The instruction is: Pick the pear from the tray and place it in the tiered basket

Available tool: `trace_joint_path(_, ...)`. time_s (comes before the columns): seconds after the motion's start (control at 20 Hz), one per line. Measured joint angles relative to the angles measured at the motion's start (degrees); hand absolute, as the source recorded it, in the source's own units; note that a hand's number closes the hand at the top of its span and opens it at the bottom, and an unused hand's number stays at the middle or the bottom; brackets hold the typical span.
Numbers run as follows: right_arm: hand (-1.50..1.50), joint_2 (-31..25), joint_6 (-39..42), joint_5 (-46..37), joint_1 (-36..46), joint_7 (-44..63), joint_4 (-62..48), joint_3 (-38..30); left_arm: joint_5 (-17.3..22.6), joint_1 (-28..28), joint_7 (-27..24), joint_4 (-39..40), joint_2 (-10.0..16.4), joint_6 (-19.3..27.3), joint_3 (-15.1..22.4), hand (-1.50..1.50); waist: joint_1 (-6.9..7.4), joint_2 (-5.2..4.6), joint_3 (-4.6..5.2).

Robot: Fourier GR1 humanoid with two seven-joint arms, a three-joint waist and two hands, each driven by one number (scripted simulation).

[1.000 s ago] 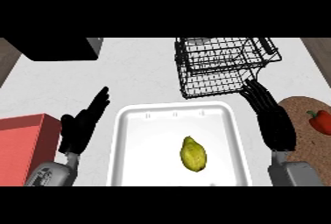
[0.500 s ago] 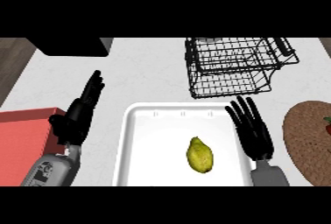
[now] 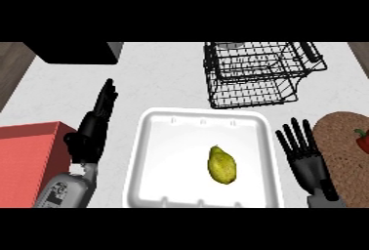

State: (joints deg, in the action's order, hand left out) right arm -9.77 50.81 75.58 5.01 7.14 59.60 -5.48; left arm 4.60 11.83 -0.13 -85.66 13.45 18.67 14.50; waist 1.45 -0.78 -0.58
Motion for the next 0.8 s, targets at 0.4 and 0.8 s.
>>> trace_joint_path(0.4, -1.50, -15.14, 10.62, -17.31, 4.50, -1.76, 3.49, -7.24, -0.75, -1.00, 0.19, -0.36, -0.33, 0.90, 0.17, 0.00, -0.71, 0.55, 0.32)
trace_joint_path(0.8, -1.50, -16.26, 11.03, -41.88, 9.62, -4.66, 13.88, -12.68, -2.18, -1.34, 0.96, -1.19, -1.19, 2.07, 0.88, 0.00, -0.56, 0.57, 0.38)
